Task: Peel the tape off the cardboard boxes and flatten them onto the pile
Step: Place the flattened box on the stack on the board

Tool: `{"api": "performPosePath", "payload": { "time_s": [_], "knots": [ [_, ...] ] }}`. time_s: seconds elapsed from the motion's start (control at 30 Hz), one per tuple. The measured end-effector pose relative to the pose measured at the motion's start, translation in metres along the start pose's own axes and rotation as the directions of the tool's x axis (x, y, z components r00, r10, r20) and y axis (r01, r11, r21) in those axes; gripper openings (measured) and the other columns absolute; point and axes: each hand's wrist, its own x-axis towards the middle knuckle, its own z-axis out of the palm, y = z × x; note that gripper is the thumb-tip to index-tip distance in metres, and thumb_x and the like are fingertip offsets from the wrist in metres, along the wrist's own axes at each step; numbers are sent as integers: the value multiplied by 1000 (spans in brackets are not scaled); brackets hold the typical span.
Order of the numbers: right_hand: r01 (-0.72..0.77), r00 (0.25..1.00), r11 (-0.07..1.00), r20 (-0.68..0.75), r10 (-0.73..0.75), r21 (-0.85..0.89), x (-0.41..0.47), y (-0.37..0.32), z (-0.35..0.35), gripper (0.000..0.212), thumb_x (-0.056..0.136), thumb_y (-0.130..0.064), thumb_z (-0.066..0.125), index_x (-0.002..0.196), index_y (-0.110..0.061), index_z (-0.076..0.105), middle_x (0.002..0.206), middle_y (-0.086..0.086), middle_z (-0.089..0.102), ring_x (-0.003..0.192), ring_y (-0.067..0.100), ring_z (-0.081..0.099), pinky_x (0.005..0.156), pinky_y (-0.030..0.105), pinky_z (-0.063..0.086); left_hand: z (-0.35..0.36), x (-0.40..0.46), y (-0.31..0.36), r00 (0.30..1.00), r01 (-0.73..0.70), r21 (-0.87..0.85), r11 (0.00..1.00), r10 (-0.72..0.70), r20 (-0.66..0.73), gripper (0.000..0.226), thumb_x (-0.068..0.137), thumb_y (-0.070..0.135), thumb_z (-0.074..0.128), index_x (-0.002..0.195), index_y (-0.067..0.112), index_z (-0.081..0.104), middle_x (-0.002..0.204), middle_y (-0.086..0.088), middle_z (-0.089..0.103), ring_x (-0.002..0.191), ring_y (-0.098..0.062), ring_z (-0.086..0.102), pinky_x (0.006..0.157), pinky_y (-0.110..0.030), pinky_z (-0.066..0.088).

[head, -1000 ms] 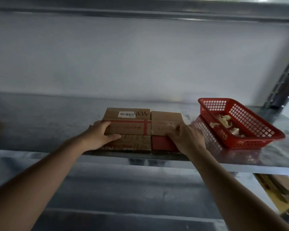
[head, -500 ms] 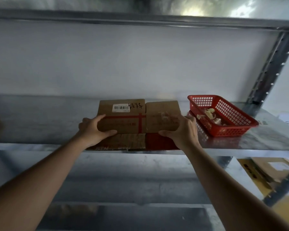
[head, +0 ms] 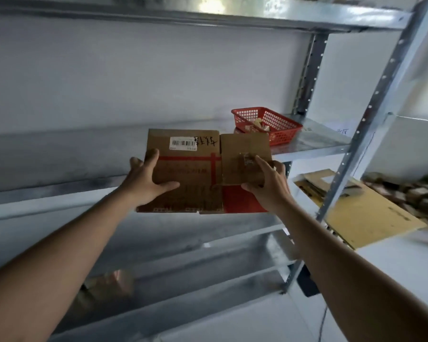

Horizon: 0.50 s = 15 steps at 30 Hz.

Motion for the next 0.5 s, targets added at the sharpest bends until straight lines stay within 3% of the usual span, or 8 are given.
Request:
{"api": "performPosePath", "payload": {
  "time_s": [0.07, 0.2, 0.5],
  "knots": [
    [-43, 999, 999, -7, 43, -4, -25, 15, -12, 94, 84, -47, 81, 161, -36, 29, 156, 8, 25, 137, 34, 43, 107, 45, 45, 16, -11, 14, 999, -14, 0, 1000, 14, 50, 129, 69, 78, 73, 165, 35, -2, 127, 1, 21, 141, -37, 34, 120, -52, 34],
    [-146, 988, 989, -47, 145, -12, -71, 56, -37, 94, 84, -46, 82, 161, -38, 28, 160, 9, 21, 140, 37, 42, 108, 49, 45, 55, -30, 46, 987, -85, 2, 996, 84, 134, 130, 69, 78, 72, 166, 34, -4, 163, -10, 10, 156, -33, 13, 124, -51, 24],
    [-316, 942, 948, -136, 307, -46, -133, 184, -100, 95, 86, -48, 79, 162, -40, 22, 164, 8, 17, 141, 37, 41, 102, 49, 51, 172, -50, 157, 955, -191, -20, 981, 190, 226, 121, 80, 67, 76, 166, 32, -2, 144, -8, 22, 143, -37, 36, 118, -48, 35]
  ]
}}
